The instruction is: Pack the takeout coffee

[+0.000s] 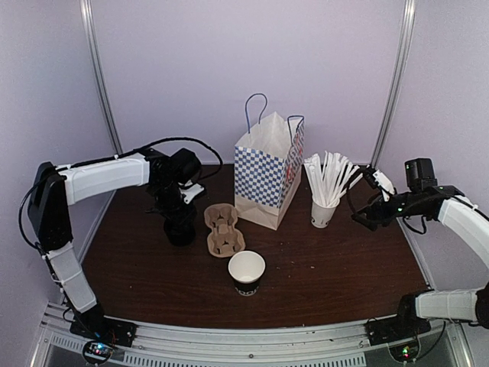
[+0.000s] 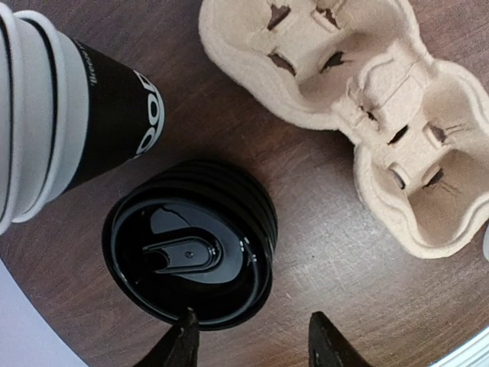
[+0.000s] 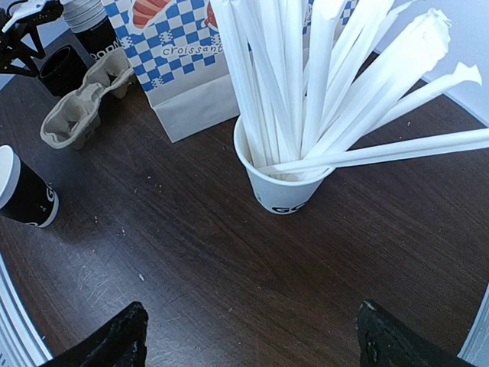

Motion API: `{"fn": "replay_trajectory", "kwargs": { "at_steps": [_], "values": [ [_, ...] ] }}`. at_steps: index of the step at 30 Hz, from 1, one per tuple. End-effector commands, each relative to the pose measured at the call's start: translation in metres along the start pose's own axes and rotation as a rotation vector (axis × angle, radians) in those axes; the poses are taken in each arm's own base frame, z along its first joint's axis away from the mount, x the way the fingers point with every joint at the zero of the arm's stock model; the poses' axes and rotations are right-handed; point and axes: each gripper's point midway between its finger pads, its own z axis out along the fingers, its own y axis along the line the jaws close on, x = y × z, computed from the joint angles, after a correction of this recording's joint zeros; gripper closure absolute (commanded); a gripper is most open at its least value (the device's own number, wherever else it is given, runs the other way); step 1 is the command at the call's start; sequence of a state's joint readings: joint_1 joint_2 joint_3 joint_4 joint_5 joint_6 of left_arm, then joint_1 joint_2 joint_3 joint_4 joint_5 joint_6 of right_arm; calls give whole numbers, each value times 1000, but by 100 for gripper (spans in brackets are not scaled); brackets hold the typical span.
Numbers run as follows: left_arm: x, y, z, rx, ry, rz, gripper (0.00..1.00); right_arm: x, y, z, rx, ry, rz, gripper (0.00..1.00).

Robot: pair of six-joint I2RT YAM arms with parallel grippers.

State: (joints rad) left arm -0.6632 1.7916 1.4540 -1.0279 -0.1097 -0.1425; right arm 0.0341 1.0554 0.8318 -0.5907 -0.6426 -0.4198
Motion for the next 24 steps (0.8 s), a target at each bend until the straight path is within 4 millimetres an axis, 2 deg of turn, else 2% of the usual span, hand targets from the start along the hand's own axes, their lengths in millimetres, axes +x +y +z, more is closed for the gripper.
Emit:
{"fn": "replay_trajectory", "kwargs": {
  "at_steps": [1,6,11,24],
  "values": [
    [-20,-5,-19,76,-123,31,53,-5,-6,-4,26,0,-19,6],
    [-10,-4,0,68,-69,49,57,-7,-4,-5,18,-7,-21,6],
    [-5,0,10,39,-37,45,58,-3,-5,-3,18,8,-22,6],
    [-1,0,22,30,3,44,67,0,-7,-1,24,17,-25,6]
  ]
}}
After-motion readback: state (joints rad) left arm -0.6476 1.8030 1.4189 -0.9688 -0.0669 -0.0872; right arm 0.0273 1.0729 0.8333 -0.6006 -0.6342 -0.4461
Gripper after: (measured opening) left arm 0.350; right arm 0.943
